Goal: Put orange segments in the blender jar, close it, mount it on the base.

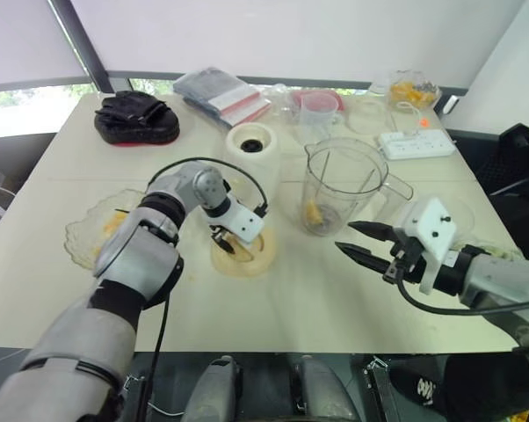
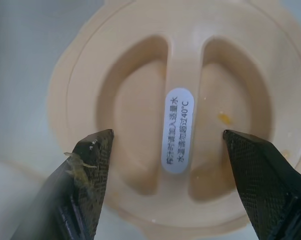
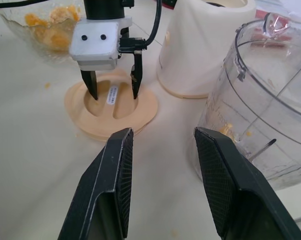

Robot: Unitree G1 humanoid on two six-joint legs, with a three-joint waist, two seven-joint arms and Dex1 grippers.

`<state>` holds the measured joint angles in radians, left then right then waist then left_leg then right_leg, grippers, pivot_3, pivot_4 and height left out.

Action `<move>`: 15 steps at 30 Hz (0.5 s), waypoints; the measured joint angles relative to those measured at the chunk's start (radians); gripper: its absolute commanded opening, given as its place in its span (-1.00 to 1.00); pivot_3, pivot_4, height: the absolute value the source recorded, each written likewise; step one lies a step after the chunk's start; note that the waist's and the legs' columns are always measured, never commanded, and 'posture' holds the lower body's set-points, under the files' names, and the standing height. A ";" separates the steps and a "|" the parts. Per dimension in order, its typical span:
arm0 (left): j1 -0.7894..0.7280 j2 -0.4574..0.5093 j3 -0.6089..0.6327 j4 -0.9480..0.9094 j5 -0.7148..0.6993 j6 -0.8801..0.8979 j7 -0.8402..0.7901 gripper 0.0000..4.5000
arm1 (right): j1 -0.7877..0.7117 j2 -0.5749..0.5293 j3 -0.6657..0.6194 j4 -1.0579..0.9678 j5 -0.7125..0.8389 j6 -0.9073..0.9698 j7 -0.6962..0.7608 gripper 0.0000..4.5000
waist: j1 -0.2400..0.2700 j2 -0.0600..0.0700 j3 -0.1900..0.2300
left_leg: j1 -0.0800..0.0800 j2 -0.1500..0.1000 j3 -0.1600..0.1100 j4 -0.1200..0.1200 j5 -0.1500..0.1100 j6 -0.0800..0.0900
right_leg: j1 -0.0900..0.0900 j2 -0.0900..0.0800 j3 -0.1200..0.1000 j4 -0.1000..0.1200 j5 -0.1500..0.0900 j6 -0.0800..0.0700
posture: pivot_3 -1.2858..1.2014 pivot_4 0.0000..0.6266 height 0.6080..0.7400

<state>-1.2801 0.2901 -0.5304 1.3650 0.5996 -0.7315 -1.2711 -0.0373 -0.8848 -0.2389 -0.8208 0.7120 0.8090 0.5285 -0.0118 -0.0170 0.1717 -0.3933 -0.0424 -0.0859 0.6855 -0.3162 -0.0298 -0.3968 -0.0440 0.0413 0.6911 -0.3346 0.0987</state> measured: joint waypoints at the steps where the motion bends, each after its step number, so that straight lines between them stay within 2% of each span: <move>1: 0.000 -0.001 0.000 0.000 0.000 0.003 0.002 0.62 | 0.001 0.000 0.000 -0.002 0.000 0.000 -0.003 -0.11 | 0.000 0.000 0.000 | 0.000 0.000 0.000 0.000 0.000 0.000 | 0.000 0.000 0.000 0.000 0.000 0.000 | 0.03 -0.52 1.00; 15: -0.004 -0.020 0.002 0.001 -0.001 0.044 0.001 0.62 | 0.020 0.001 -0.001 -0.010 0.000 0.006 -0.019 -0.11 | 0.001 0.000 0.000 | 0.000 0.000 0.000 0.003 0.000 0.000 | 0.000 0.000 0.000 0.004 0.000 0.000 | 0.03 -0.52 1.00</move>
<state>-1.2839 0.2700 -0.5289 1.3656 0.5990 -0.6872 -1.2700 -0.0174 -0.8838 -0.2401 -0.8311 0.7125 0.8147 0.5100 -0.0108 -0.0171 0.1714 -0.3929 -0.0428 -0.0860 0.6882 -0.3163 -0.0296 -0.3968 -0.0440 0.0413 0.6947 -0.3346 0.0987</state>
